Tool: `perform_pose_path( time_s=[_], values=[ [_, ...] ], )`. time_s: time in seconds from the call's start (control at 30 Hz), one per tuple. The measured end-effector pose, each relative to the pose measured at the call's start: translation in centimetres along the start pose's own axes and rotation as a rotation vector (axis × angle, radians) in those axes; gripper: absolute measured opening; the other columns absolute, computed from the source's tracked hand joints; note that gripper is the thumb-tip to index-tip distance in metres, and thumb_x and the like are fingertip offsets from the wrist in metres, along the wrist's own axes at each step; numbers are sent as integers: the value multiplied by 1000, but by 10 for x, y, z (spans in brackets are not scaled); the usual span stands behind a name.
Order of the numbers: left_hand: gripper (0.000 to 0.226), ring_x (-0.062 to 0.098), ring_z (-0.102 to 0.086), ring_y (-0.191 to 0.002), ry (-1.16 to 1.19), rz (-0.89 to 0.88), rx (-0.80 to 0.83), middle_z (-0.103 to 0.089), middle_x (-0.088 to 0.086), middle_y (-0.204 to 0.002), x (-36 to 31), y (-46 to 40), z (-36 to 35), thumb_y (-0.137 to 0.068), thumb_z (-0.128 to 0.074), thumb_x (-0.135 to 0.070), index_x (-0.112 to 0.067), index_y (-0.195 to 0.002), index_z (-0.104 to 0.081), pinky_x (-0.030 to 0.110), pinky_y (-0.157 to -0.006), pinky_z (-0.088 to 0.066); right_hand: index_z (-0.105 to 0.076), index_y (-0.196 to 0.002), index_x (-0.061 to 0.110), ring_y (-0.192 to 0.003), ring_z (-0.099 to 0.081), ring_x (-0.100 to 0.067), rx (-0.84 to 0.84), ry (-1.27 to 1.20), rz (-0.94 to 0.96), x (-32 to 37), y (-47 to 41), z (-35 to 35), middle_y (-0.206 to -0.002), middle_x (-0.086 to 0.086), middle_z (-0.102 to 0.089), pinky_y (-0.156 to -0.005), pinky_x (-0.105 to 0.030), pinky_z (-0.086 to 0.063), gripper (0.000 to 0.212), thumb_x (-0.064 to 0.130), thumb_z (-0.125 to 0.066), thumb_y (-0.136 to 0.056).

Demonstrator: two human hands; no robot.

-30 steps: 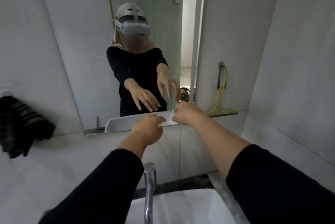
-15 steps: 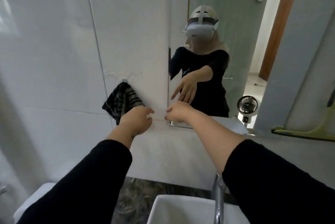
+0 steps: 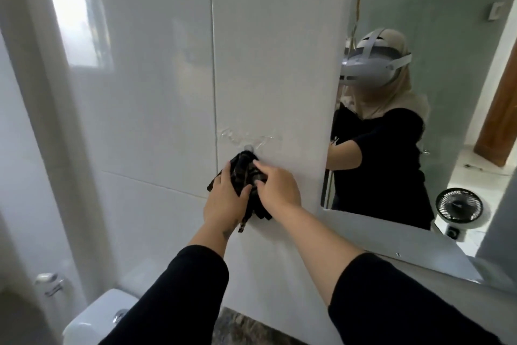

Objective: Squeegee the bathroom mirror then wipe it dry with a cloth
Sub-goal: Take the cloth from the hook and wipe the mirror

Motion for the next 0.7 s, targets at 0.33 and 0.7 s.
perform_pose_path(
  time_s=[0.33, 0.7],
  values=[
    [66, 8, -59, -96, 249, -99, 5, -61, -17, -114, -11, 6, 18, -90, -39, -7, -47, -142, -33, 18, -77, -43, -54, -135, 35, -119, -55, -25, -77, -221, 4, -1, -16, 0, -130, -6, -59, -105, -34, -42, 63, -1, -37, -86],
    [56, 9, -61, -115, 690, -409, 196, -63, -6, -128, -143, 30, 84, -94, -47, -2, -33, -140, -44, 35, -98, -50, -1, -127, 77, -126, -44, -16, -229, -483, 354, 47, 12, 107, -137, -1, -37, -107, -33, -36, 54, 55, -39, -95]
  ],
)
Point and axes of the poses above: each hand's wrist, its own y-axis away from the middle knuckle, its own z-axis out of the back of the hand, x = y × z, the point moved 1 cm from there along -y, towards the middle knuckle
